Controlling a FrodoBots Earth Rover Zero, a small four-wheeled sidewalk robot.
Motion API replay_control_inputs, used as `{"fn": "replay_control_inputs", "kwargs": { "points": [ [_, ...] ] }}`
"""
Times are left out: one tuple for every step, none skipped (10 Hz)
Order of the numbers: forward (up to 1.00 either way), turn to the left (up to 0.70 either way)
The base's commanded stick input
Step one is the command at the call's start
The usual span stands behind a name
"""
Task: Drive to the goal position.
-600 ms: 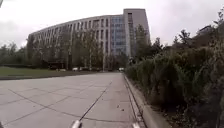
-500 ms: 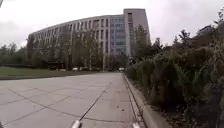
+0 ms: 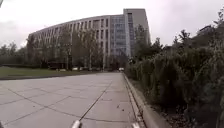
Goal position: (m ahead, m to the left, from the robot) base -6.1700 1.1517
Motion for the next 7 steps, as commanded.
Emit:
{"fn": "replay_control_inputs", "kwargs": {
  "points": [
    [0.7, 0.35],
    [0.7, 0.35],
    [0.7, 0.35],
    [0.7, 0.35],
    [0.7, 0.35],
    [0.7, 0.35],
    [0.7, 0.35]
  ]
}}
